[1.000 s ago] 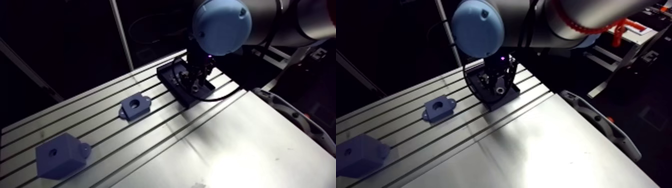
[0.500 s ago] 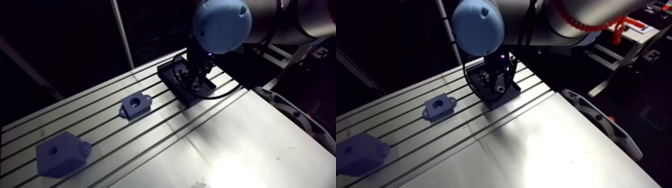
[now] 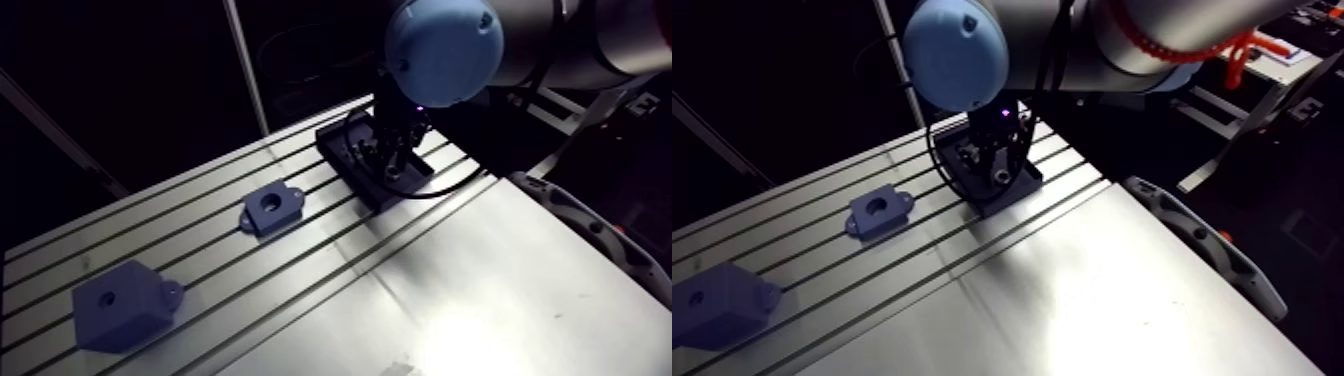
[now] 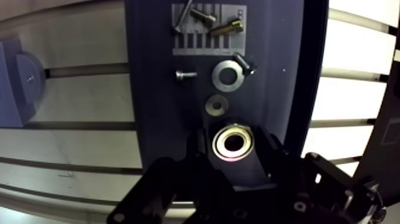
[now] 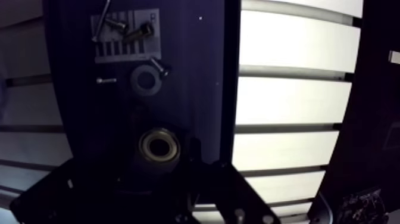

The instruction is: Pick up the bearing and press it into the housing until flush.

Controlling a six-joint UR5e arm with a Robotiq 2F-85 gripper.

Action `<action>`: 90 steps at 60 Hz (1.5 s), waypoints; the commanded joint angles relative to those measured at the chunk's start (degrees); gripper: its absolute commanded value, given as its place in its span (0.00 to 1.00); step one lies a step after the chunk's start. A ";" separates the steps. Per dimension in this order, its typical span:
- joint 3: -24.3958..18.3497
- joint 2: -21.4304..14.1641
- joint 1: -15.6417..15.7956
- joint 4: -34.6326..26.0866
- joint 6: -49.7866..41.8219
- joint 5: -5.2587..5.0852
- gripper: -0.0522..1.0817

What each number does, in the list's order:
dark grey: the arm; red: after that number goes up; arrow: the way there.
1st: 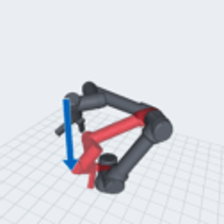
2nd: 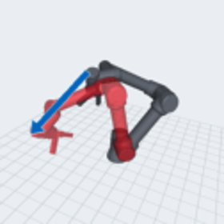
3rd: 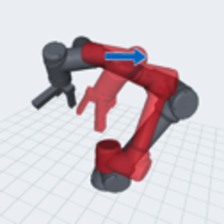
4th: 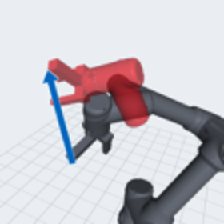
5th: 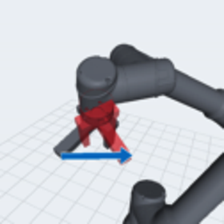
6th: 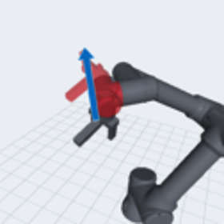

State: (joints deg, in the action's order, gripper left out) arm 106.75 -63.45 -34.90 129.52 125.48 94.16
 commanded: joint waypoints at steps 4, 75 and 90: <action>0.00 0.05 0.00 0.00 0.00 0.19 0.48; -0.09 -3.98 0.16 -1.83 0.19 0.10 0.54; -2.97 -9.87 0.58 -11.97 -3.05 0.02 0.55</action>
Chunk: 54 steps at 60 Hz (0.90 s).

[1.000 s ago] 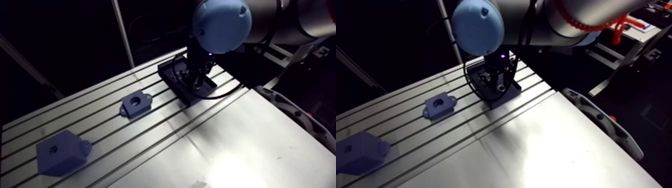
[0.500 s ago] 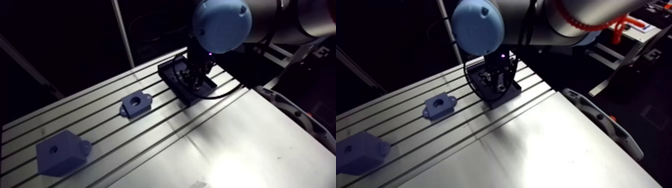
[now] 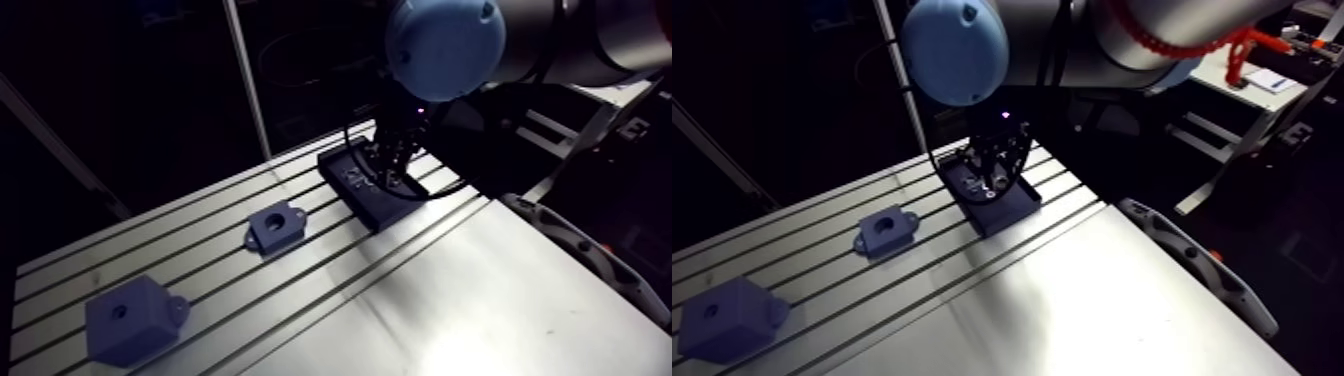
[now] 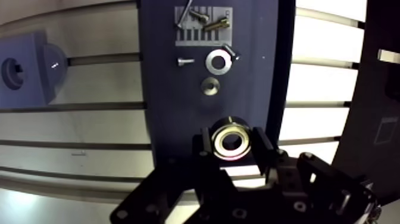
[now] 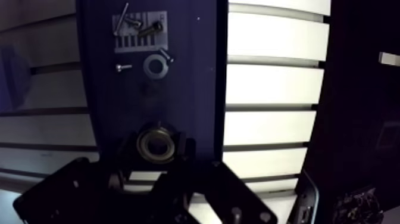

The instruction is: Pick up the bearing and press it into the housing until flush.

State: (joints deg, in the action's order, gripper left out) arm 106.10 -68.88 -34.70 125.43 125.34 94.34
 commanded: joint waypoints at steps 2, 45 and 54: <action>-2.86 -4.90 0.86 -9.07 -4.06 -0.17 0.55; -10.53 -2.85 16.89 -13.98 -26.25 0.27 0.55; -10.09 -1.43 17.28 -11.80 -25.76 0.18 0.55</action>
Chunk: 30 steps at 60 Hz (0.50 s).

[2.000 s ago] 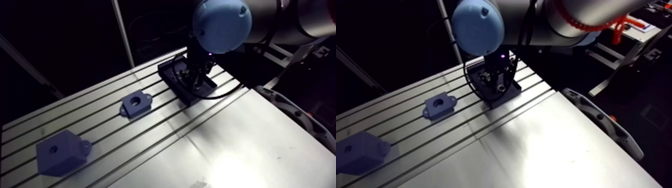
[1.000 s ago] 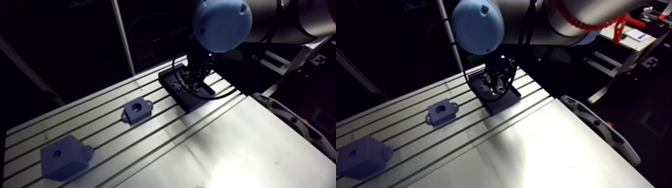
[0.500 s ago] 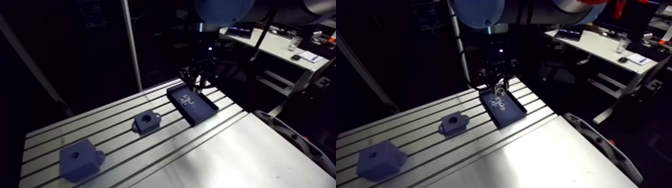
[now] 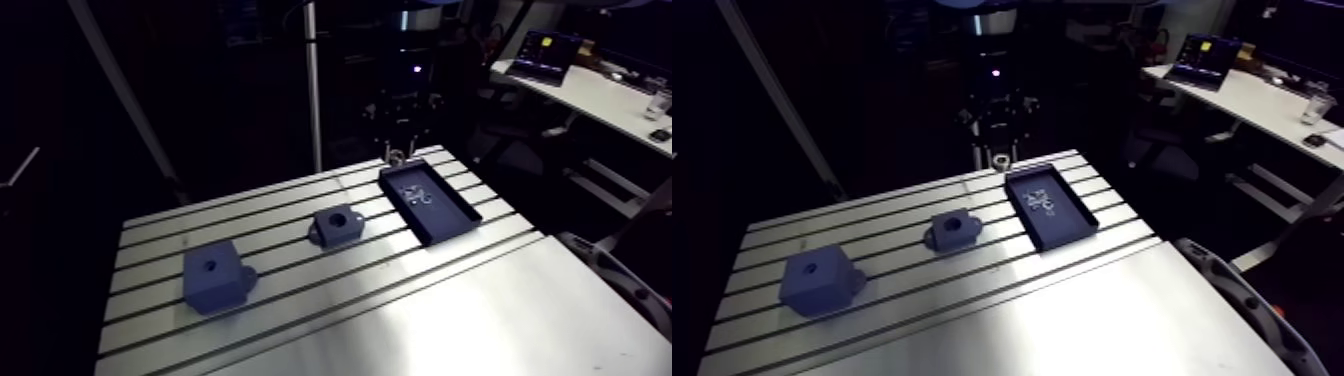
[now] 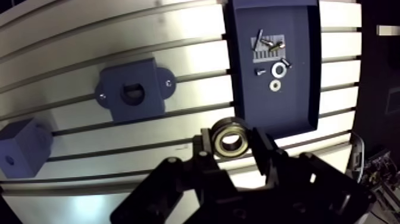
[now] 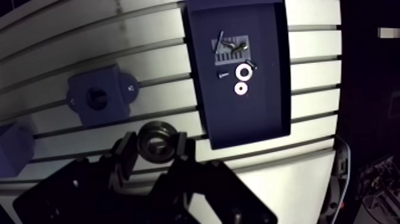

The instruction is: Pick up the bearing and press it into the housing until flush.

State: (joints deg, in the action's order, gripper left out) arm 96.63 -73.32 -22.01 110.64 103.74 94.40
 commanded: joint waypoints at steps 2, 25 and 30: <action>-0.54 3.35 4.68 3.34 -4.04 0.12 0.55; 0.33 6.63 6.80 7.81 -3.35 -0.23 0.55; 1.02 6.74 6.88 8.72 -2.41 -0.30 0.55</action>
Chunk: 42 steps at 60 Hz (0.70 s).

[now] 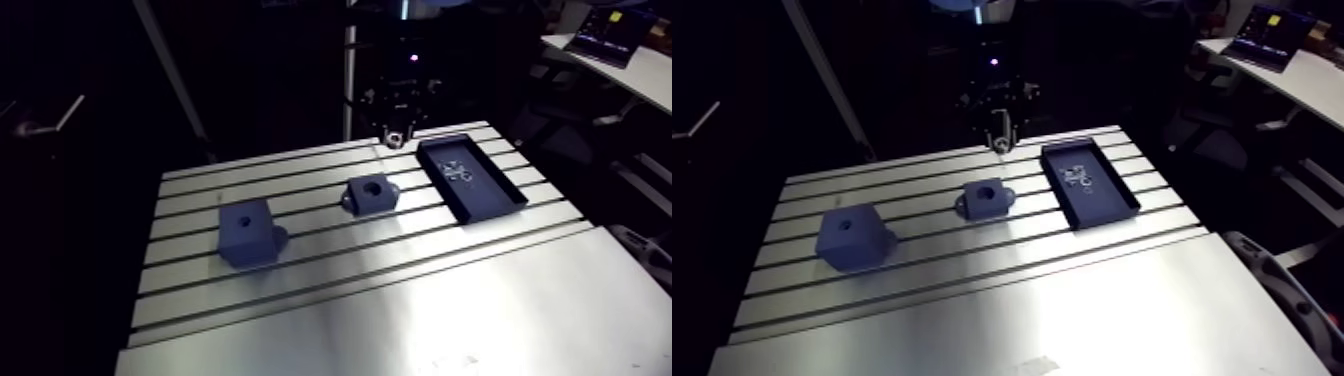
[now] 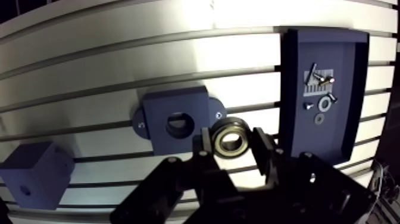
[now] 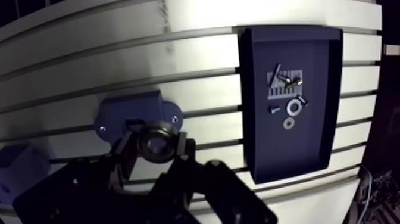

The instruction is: Pick up the bearing and press it into the housing until flush.

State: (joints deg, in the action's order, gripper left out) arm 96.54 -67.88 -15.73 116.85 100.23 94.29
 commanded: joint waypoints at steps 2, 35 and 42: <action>1.29 1.31 0.60 2.70 1.37 -0.21 0.55; 4.02 2.54 2.01 3.26 2.74 -1.35 0.55; 4.30 2.54 2.45 3.26 2.81 -1.35 0.55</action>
State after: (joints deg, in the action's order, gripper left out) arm 100.12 -65.46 -13.89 120.08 102.91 92.97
